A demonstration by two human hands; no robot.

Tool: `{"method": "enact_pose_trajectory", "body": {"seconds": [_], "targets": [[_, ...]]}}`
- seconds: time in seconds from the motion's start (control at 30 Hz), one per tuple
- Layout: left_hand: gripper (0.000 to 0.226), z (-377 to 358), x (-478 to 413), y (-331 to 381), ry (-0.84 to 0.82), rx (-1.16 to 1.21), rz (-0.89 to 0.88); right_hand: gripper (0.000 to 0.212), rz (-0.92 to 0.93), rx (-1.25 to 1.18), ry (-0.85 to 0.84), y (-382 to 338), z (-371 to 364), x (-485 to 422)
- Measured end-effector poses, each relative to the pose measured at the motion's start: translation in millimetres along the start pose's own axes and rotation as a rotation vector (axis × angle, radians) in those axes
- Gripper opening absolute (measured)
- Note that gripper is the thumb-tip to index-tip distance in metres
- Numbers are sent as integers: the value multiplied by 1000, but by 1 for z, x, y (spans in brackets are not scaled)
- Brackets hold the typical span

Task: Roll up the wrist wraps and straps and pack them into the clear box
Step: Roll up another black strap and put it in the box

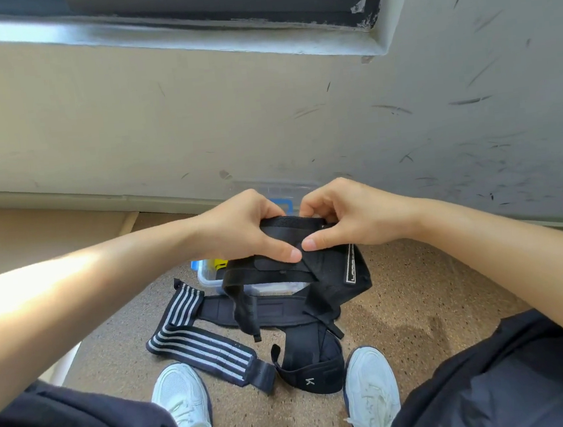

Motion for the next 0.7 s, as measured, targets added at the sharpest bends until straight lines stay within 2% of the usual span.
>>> {"method": "enact_pose_trajectory", "body": {"seconds": [0.1,0.27,0.37,0.53,0.6,0.7], "targets": [[23,3,2,2,-8,108,-14,32,-3,60,4,-6,-2,1],[20,6,1,-2,-38,191,-21,36,-32,148,69,-10,-4,1],[29,4,1,-2,-72,198,-33,35,-58,40,-19,-9,-2,4],[39,10,6,-12,-182,150,-30,15,-170,-6,-96,3,19,16],[36,13,5,-17,-193,131,-26,13,-232,-3,-99,12,33,21],[20,12,3,-21,-190,152,-46,18,-327,65,-209,26,45,24]]}}
Point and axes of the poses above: each hand's wrist, its own x-axis away from the middle knuckle, its own z-axis out of the back of the hand, y = z × x, the point moved 1 cm from there along -x, towards the middle knuckle, and after that the axes turned 1 degree about -y, right-handed, at the moved point
